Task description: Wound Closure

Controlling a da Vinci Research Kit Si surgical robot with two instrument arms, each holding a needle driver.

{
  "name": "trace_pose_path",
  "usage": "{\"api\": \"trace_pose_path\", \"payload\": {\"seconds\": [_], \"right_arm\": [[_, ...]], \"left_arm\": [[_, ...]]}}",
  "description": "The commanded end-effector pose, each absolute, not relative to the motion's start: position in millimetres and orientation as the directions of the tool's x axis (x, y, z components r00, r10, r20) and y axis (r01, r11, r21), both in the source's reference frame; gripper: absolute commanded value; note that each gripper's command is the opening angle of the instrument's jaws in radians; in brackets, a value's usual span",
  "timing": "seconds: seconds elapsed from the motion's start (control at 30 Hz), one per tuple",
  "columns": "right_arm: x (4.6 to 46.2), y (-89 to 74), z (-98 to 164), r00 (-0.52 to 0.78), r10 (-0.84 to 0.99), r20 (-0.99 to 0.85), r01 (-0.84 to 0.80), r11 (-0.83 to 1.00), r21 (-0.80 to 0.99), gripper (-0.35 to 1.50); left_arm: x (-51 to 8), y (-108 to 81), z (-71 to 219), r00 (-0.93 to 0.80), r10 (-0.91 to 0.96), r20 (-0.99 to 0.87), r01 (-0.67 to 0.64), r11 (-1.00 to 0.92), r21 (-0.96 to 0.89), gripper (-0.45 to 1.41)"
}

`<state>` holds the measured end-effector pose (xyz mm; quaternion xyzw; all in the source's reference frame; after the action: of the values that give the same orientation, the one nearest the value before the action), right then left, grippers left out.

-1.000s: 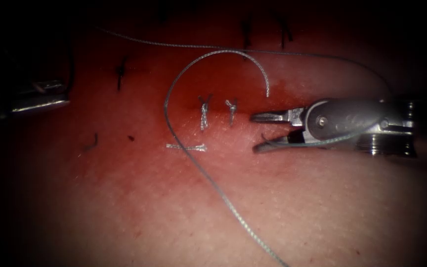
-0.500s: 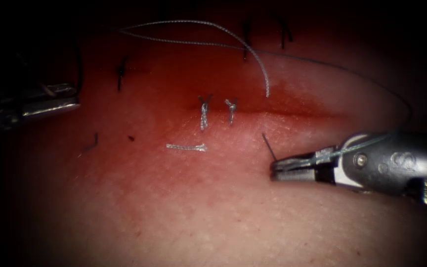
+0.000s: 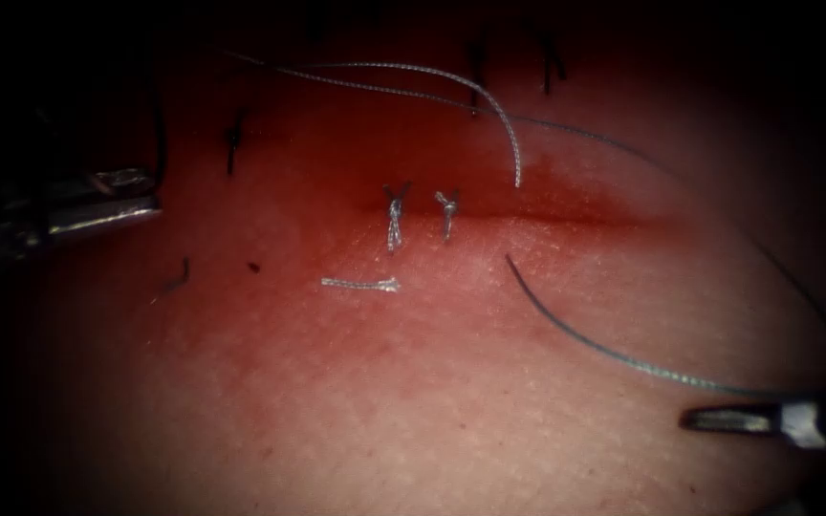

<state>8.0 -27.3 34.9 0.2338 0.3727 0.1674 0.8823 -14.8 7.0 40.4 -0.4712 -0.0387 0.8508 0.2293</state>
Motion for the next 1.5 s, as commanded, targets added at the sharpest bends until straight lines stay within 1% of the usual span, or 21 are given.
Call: {"api": "trace_pose_path", "payload": {"seconds": [0.03, 0.13, 0.2, 0.27, 0.33, 0.37, 0.4, 0.47, 0.53, 0.57, 0.6, 0.7, 0.83, 0.97, 1.0, 1.03, 1.13, 1.23, 1.43, 1.47, 1.5], "right_arm": [[6.5, -27.2, 34.3, 0.673, 0.466, -0.575, -0.126, 0.838, 0.531, 1.47], [4.3, -26.2, 32.4, 0.657, 0.475, -0.585, -0.147, 0.842, 0.519, 1.48], [3.5, -25.6, 31.4, 0.657, 0.454, -0.602, -0.133, 0.856, 0.5, 1.48], [3.3, -24.8, 30.3, 0.644, 0.44, -0.626, -0.114, 0.865, 0.489, 1.48], [3.7, -23.9, 29.3, 0.599, 0.433, -0.674, -0.076, 0.868, 0.49, 1.48], [4.0, -23.4, 28.9, 0.571, 0.429, -0.7, -0.059, 0.872, 0.487, 1.45], [4.9, -21.6, 27.9, 0.487, 0.407, -0.773, -0.006, 0.886, 0.463, 1.26], [6.0, -18.6, 27.4, 0.43, 0.381, -0.818, -0.003, 0.907, 0.421, 1.23], [6.8, -13.3, 27.7, 0.342, 0.369, -0.864, -0.029, 0.923, 0.383, 1.21], [6.9, -11.0, 28.2, 0.303, 0.379, -0.874, -0.047, 0.922, 0.384, 1.15], [7.0, -9.5, 28.7, 0.293, 0.374, -0.88, -0.051, 0.925, 0.376, 1.11], [7.6, -6.9, 30.7, 0.298, 0.354, -0.887, -0.058, 0.934, 0.353, 1.08], [9.3, -5.9, 35.5, 0.346, 0.315, -0.884, -0.047, 0.947, 0.319, 1.05], [12.0, -8.4, 40.4, 0.363, 0.253, -0.897, 0.028, 0.959, 0.282, 0.98], [13.1, -9.7, 41.7, 0.366, 0.231, -0.901, 0.072, 0.959, 0.275, 0.71], [13.8, -10.5, 42.3, 0.374, 0.21, -0.903, 0.094, 0.96, 0.263, 0.66], [15.3, -11.9, 43.5, 0.385, 0.18, -0.905, 0.131, 0.96, 0.246, 0.64], [17.8, -12.9, 45.4, 0.402, 0.128, -0.907, 0.188, 0.957, 0.219, 0.63], [20.3, -13.8, 47.9, 0.44, 0.092, -0.893, 0.215, 0.955, 0.205, 0.61], [20.7, -14.0, 48.5, 0.447, 0.086, -0.89, 0.219, 0.955, 0.202, 0.58], [21.1, -14.3, 49.4, 0.458, 0.074, -0.886, 0.224, 0.955, 0.196, 0.47]], "left_arm": [[-15.4, 7.4, 40.8, -0.45, 0.426, -0.785, -0.354, -0.892, -0.281, -0.45], [-15.3, 7.6, 40.8, -0.447, 0.422, -0.788, -0.354, -0.893, -0.277, -0.45], [-15.2, 7.8, 40.7, -0.441, 0.419, -0.794, -0.358, -0.893, -0.272, -0.45], [-15.1, 7.9, 40.7, -0.437, 0.415, -0.798, -0.36, -0.894, -0.268, -0.45], [-15.2, 7.9, 40.7, -0.439, 0.41, -0.799, -0.359, -0.896, -0.262, -0.45], [-15.3, 7.9, 40.7, -0.44, 0.41, -0.799, -0.36, -0.896, -0.262, -0.45], [-15.5, 7.8, 40.7, -0.443, 0.405, -0.8, -0.36, -0.898, -0.255, -0.45], [-15.7, 7.6, 40.8, -0.441, 0.403, -0.802, -0.359, -0.898, -0.255, -0.45], [-15.8, 7.5, 40.8, -0.44, 0.403, -0.803, -0.358, -0.898, -0.254, -0.45], [-15.8, 7.5, 40.8, -0.44, 0.403, -0.803, -0.358, -0.898, -0.254, -0.45], [-15.8, 7.5, 40.8, -0.44, 0.402, -0.803, -0.358, -0.898, -0.254, -0.45], [-15.8, 7.5, 40.8, -0.44, 0.403, -0.803, -0.358, -0.898, -0.254, -0.45], [-16.1, 7.4, 40.9, -0.44, 0.397, -0.806, -0.355, -0.901, -0.25, -0.45], [-17.2, 7.2, 41.1, -0.431, 0.372, -0.822, -0.334, -0.912, -0.238, -0.45], [-17.7, 7.0, 41.2, -0.424, 0.364, -0.829, -0.324, -0.916, -0.236, -0.45], [-18.0, 6.9, 41.3, -0.427, 0.357, -0.831, -0.316, -0.92, -0.233, -0.45], [-18.3, 6.6, 41.5, -0.437, 0.354, -0.827, -0.304, -0.923, -0.235, -0.45], [-18.4, 6.7, 42.0, -0.438, 0.352, -0.827, -0.301, -0.924, -0.234, -0.45], [-18.6, 6.7, 42.5, -0.44, 0.35, -0.827, -0.3, -0.925, -0.231, -0.45], [-18.6, 6.7, 42.5, -0.442, 0.349, -0.826, -0.299, -0.926, -0.231, -0.45], [-18.7, 6.6, 42.6, -0.442, 0.349, -0.826, -0.299, -0.926, -0.23, -0.45]]}}
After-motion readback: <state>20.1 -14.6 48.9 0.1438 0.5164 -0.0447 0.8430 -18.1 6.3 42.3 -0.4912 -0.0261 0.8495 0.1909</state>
